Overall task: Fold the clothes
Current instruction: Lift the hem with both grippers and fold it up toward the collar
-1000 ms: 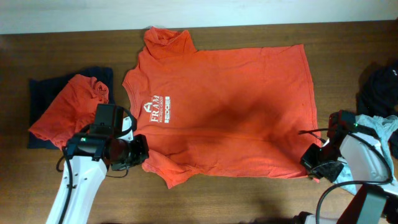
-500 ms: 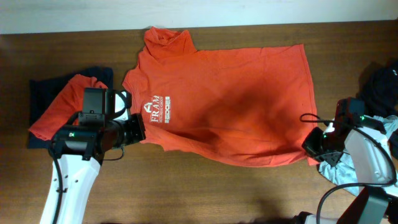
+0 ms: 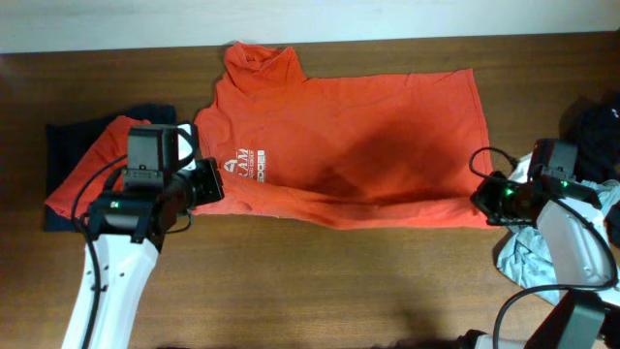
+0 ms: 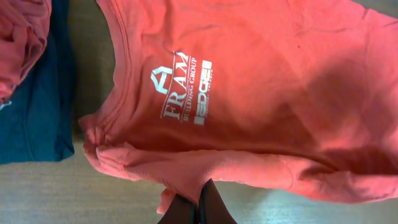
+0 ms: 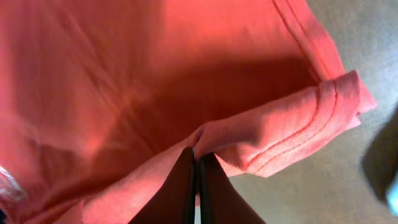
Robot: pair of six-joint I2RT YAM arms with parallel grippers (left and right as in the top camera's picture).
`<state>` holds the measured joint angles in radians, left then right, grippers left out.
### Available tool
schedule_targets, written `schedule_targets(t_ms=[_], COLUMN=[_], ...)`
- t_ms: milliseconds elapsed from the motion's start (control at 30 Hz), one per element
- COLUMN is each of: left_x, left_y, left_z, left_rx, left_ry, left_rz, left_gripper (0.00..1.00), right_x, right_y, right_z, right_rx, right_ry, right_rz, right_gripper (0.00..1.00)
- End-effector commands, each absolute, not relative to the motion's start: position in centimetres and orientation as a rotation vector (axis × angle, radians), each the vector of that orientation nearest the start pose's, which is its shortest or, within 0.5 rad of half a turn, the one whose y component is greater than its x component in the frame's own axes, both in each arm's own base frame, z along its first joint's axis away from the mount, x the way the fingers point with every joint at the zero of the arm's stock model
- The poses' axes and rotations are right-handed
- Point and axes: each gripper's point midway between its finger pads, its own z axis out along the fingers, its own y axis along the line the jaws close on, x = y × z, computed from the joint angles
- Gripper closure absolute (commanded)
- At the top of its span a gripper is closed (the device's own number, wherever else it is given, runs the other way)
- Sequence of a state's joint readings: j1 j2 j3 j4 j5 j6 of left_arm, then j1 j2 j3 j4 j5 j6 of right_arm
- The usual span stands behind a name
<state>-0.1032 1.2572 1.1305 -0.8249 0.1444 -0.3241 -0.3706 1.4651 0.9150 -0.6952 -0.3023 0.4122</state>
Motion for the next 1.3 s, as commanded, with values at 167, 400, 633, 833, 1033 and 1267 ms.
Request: schedule_targets(t_ms=[167,400,633,833,1033,1267], left_x=[35.2,37.3,37.7,37.7,36.5,35.4], left_y=[-5.4,-5.6,-5.1,-5.1,-7.5,-9.8], left_z=[17.4,15.9,16.4,17.2,16.9,14.1], left_rx=[-0.191,-0.123,-0.099,-0.077,0.117,0.326], left_ry=[2.559,2.555,2.537,2.522,2.556,2.641], left_rz=[-0.284,-0.265,-0.222,-0.217,-0.332,-0.308], left_gripper=[0.99,0.99,0.4,0.3,0.73,0.98], right_x=[35.1,38.0,38.2,35.9,33.8,32.8], right_y=[-5.8,-4.5,-4.8,-3.6,-4.2,-5.1], right_z=[7.8,7.6,8.6,8.3,6.9,4.0], right_rx=[0.892,0.77,0.743,0.683,0.767,0.866], right_ry=[2.498,2.457,2.429,2.528,2.619,2.697], right_rz=[0.555,0.564,0.593,0.621,0.531,0.454], right_gripper=[0.96,0.68,0.44,0.48,0.83,0.96])
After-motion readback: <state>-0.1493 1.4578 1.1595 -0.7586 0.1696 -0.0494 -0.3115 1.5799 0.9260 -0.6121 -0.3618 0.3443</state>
